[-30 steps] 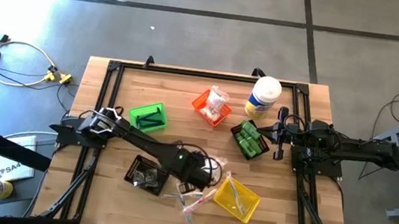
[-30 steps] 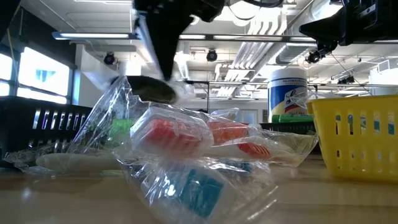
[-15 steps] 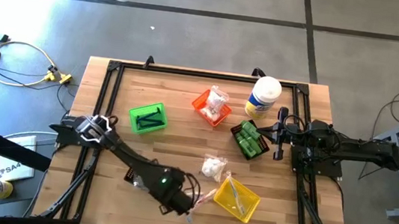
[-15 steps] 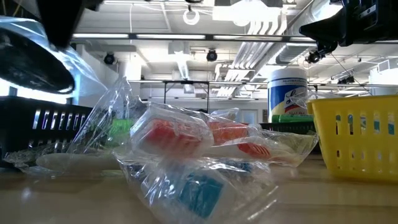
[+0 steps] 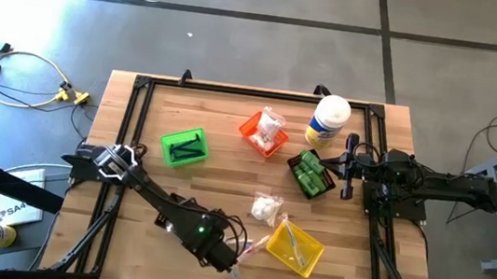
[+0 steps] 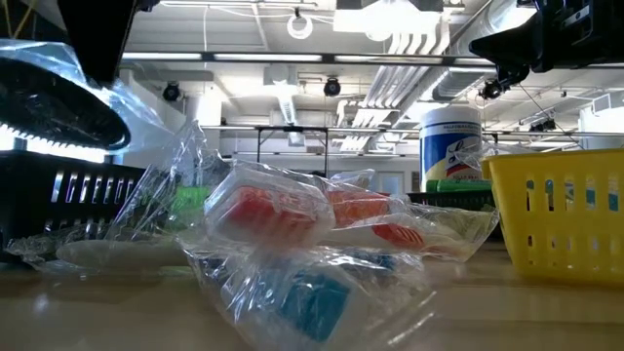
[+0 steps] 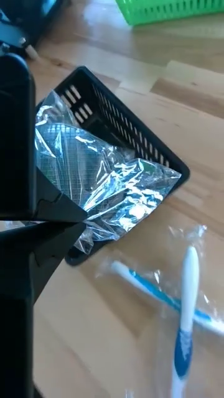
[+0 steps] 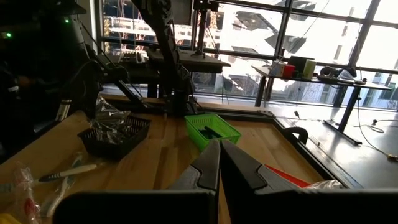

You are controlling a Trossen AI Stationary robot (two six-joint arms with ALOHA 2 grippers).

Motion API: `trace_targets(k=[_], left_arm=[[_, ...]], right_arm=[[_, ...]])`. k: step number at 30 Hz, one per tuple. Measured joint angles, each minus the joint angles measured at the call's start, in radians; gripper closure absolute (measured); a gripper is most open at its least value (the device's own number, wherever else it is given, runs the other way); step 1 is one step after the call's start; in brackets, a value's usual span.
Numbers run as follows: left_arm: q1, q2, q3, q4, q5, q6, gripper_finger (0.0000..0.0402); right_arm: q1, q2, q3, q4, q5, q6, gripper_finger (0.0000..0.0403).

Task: Pick & Place Travel size toiletries
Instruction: Put the black hairbrush into the bottom black bin, then put the orange toothbrush into the yellow bin

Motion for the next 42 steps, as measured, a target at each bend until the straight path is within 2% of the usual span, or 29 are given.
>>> trace_targets(k=[7, 13, 17, 23, 26, 32, 42], left_arm=[[0.0, 0.001, -0.058, 0.003, -0.006, -0.005, 0.0401], [0.0, 0.001, -0.068, 0.004, -0.056, -0.026, 0.0392], [0.0, 0.001, -0.068, -0.006, -0.059, -0.026, 0.0362], [0.012, 0.001, -0.068, -0.027, -0.06, 0.001, 0.0296], [0.029, 0.001, -0.064, -0.031, -0.059, 0.006, 0.028], [0.068, 0.001, -0.039, -0.047, -0.062, 0.061, 0.0278], [0.078, 0.003, 0.012, 0.031, -0.19, 0.138, 0.0278]], right_arm=[[0.0, 0.0, 0.0, 0.0, 0.0, 0.0, 0.0398], [0.0, 0.0, 0.0, 0.0, 0.0, 0.0, 0.0398], [0.0, 0.0, 0.0, 0.0, 0.0, 0.0, 0.0398], [0.0, 0.0, 0.0, 0.0, 0.0, 0.0, 0.0398], [0.0, 0.0, 0.0, 0.0, 0.0, 0.0, 0.0398], [0.0, 0.0, 0.0, 0.0, 0.0, -0.002, 0.0398], [0.0, 0.0, 0.0, -0.007, 0.0, -0.003, 0.0398]])
